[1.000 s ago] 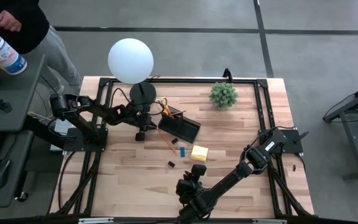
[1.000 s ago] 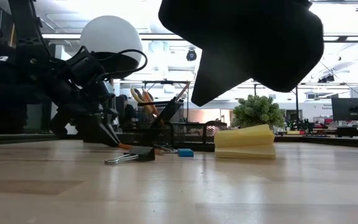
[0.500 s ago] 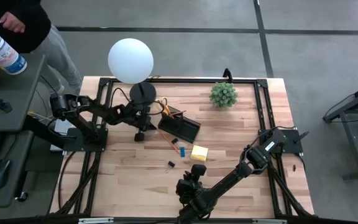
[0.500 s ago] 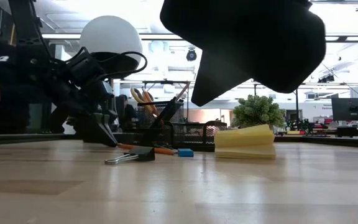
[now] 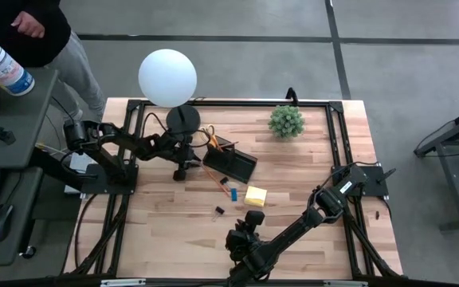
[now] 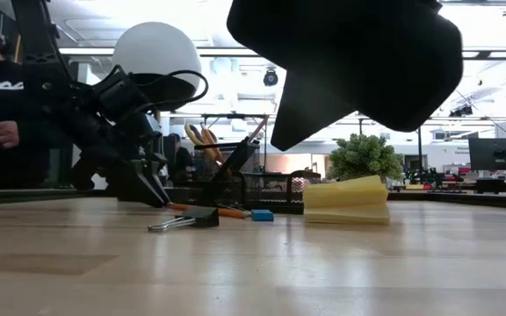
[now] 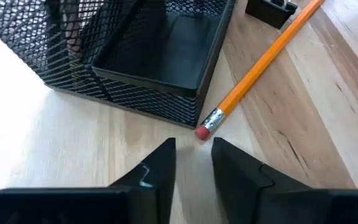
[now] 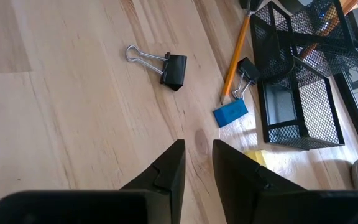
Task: Pick and place office supplies into organizer
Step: Put the yellow pencil into the black organizer
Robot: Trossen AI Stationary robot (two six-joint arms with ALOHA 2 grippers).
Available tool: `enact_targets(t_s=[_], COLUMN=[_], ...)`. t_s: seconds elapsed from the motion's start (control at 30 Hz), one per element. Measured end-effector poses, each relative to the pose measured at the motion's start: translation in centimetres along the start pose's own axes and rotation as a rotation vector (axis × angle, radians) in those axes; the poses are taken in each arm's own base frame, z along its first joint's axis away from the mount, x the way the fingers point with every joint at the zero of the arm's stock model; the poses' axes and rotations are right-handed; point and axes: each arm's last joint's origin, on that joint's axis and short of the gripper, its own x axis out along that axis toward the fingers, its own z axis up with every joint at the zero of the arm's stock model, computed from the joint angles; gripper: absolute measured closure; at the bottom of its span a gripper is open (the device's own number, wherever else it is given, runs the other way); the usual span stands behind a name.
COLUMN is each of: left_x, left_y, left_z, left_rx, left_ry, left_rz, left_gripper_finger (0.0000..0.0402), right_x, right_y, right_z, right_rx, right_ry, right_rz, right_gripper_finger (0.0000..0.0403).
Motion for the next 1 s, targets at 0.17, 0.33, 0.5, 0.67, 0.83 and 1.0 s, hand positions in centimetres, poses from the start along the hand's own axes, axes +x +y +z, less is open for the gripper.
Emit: enact_targets(t_s=[0.17,0.33,0.5,0.67,0.83,1.0], left_x=[0.11,0.28,0.33,0.34,0.36,0.37], left_y=[-0.35,-0.78,-0.91,-0.91,-0.89,-1.0], left_z=[0.1,0.31,0.4,0.43,0.5,0.61], left_rx=[-0.034,-0.025,-0.03,-0.034,-0.03,-0.033], left_ry=[-0.014,-0.016,-0.016,-0.027,-0.036,-0.056], left_rz=[-0.049,-0.059,-0.047,-0.047,-0.043,-0.082], left_gripper_finger=[0.0281,0.0279,0.0279,0.0279,0.0279,0.0279], right_x=[0.04,0.09,0.11,0.12,0.13,0.13], right_y=[-0.04,-0.04,-0.04,-0.04,0.0,0.0], right_z=[0.05,0.12,0.14,0.16,0.2,0.21], right_rx=[-0.001,0.003,0.003,0.001,0.005,0.005], right_ry=[-0.002,-0.007,-0.01,-0.011,-0.018,-0.02], right_rz=[-0.002,-0.003,-0.005,-0.005,-0.005,-0.006], right_gripper_finger=[0.0325,0.0325,0.0325,0.0325,0.0325,0.0325])
